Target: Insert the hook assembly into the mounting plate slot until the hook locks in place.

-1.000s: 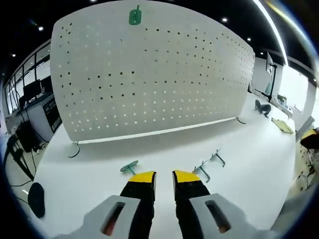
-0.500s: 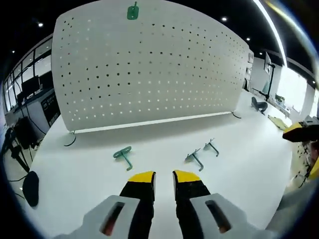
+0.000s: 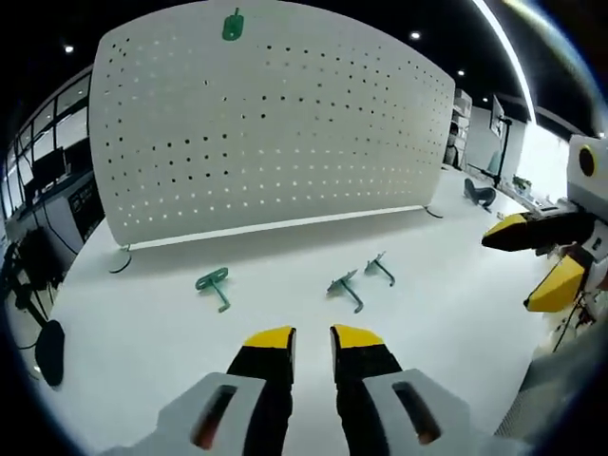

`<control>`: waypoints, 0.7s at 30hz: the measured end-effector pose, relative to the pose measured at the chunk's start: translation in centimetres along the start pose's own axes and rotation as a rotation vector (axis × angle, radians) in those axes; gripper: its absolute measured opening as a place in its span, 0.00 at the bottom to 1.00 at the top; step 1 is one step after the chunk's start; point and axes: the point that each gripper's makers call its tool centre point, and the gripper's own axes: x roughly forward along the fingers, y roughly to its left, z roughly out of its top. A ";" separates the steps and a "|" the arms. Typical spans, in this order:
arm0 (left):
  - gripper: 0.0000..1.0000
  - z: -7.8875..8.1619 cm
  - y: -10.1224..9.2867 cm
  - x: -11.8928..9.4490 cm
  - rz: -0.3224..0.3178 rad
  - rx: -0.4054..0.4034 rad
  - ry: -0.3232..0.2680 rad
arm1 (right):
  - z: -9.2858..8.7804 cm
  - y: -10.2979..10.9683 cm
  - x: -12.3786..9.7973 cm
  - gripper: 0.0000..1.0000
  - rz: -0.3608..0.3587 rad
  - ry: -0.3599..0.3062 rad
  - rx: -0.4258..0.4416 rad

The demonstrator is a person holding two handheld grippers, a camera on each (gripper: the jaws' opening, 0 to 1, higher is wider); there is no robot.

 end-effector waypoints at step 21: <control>0.15 -1.3 -2.7 -0.3 -0.042 -0.067 0.003 | -0.9 -1.5 2.8 0.37 0.006 0.066 -0.029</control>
